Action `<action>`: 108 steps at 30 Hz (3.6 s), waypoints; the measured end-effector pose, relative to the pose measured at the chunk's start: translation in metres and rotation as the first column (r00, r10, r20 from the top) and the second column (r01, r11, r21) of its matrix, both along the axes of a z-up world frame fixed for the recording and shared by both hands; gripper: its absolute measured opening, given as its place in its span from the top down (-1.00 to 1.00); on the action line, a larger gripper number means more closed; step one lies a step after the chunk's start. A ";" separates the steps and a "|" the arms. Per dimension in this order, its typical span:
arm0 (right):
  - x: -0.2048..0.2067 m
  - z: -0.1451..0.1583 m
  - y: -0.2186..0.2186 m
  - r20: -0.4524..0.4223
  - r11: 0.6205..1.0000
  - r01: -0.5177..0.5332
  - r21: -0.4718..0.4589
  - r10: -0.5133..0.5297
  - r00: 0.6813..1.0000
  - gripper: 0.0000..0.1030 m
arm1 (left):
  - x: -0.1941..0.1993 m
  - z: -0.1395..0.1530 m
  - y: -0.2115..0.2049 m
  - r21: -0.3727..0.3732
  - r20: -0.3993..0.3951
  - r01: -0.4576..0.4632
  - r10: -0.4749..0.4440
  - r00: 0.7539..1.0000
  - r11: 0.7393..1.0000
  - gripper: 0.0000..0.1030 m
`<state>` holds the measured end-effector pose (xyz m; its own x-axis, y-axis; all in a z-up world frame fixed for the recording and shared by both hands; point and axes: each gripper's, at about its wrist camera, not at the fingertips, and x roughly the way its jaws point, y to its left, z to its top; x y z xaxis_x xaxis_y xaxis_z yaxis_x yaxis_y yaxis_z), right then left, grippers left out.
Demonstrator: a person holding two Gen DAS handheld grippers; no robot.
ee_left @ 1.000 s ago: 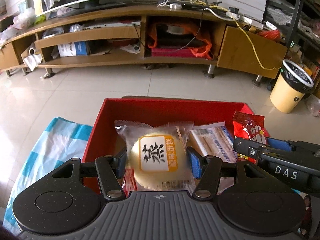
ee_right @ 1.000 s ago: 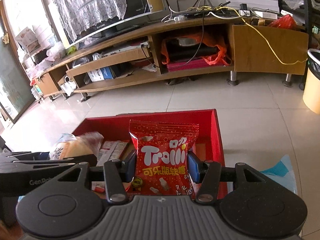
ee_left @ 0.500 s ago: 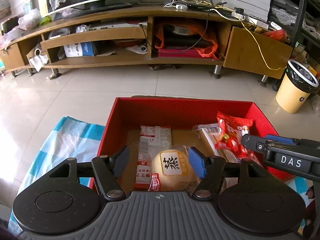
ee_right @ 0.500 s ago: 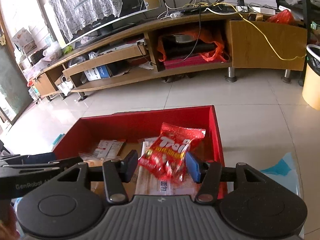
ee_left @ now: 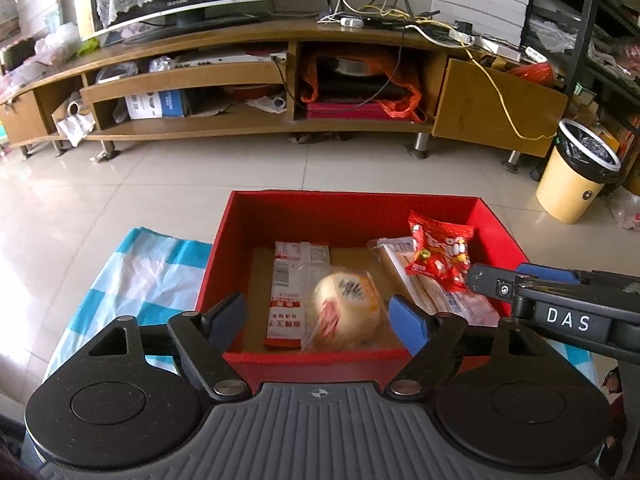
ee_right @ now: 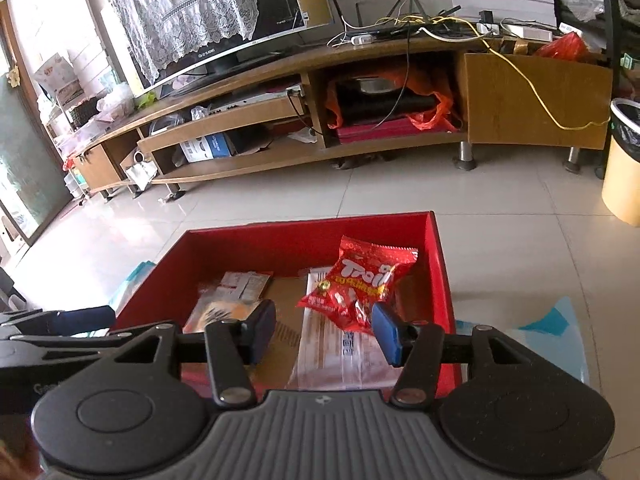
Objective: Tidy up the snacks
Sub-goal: 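Open left tool to drop the cake while right tool drops the Trolli bag, then move left tool to the white bar packet while right tool approaches the waffle packet, then close left tool on the white bar packet while right tool closes on the waffle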
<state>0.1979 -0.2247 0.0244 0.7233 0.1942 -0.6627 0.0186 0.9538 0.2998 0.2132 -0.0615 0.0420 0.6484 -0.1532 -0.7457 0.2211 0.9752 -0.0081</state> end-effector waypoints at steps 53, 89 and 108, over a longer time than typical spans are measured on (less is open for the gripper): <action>-0.101 -0.015 -0.047 -0.144 0.997 0.077 0.009 -0.075 0.987 -0.04 | -0.080 -0.061 -0.039 0.028 -0.221 0.113 -0.104 0.970 0.993 -0.79; -0.103 -0.054 -0.031 -0.317 0.997 0.009 0.080 0.017 0.948 -0.31 | -0.193 -0.063 0.014 -0.040 -0.386 0.213 -0.212 0.898 0.976 -0.18; -0.123 -0.061 0.021 -0.314 0.990 -0.128 -0.060 0.103 0.944 -0.86 | -0.192 -0.075 -0.001 0.049 -0.332 0.225 -0.197 0.922 0.973 -0.91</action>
<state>0.0746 -0.2033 -0.0370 0.4560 0.2022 -0.8667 -0.0130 0.9753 0.2207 0.0214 -0.0628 -0.0326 0.3296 -0.1869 -0.9254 0.4212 0.9064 -0.0330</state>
